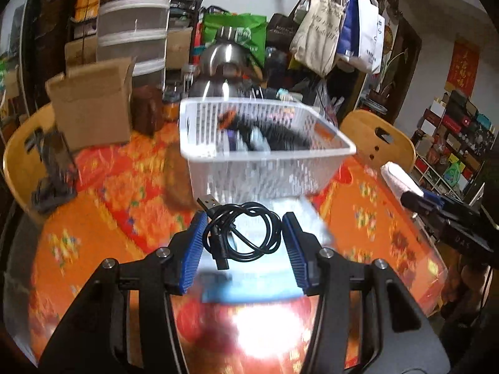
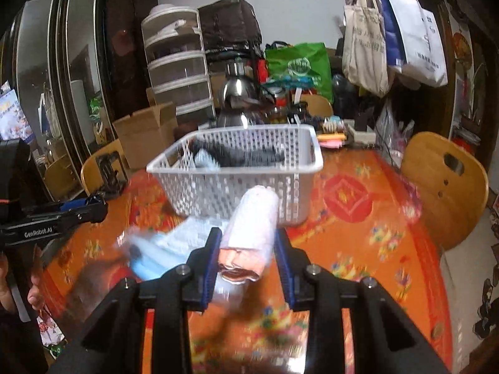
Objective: Organize soft objects
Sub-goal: 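Carry the cloth and cable over the white basket and open both tools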
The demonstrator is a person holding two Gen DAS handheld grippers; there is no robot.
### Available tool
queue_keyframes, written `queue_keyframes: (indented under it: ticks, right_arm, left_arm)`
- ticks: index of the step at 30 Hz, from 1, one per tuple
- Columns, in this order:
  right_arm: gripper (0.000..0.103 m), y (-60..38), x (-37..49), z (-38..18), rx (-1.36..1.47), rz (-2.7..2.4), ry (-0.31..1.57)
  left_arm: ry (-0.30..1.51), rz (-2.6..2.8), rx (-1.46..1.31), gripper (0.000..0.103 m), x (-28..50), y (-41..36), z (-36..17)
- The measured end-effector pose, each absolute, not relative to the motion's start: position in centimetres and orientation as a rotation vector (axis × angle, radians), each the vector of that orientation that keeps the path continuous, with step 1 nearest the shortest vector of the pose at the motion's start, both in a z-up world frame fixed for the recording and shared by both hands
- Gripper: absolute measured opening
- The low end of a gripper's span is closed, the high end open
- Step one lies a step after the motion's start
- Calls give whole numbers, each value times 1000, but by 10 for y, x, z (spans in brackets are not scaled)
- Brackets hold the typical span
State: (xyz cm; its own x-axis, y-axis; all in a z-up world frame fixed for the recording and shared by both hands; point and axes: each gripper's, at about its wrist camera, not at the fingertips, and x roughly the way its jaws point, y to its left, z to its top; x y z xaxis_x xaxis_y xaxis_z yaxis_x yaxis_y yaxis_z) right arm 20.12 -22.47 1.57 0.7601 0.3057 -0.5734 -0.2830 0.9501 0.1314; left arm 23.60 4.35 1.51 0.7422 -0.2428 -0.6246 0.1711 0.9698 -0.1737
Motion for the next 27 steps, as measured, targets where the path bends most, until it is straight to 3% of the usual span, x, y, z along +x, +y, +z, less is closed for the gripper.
queue_keyframes:
  ticks: [7, 12, 18, 27]
  right_arm:
    - [33, -220, 251, 51, 21, 316, 621]
    - [33, -220, 302, 61, 7, 287, 641]
    - [33, -217, 360, 43, -36, 254, 699]
    - [33, -219, 393, 9, -10, 246, 768]
  left_arm:
    - [694, -236, -142, 47, 310, 44, 66]
    - [762, -222, -169, 47, 374, 47, 72]
    - [843, -177, -158, 47, 433, 45, 53]
    - [883, -148, -167, 47, 451, 48, 10]
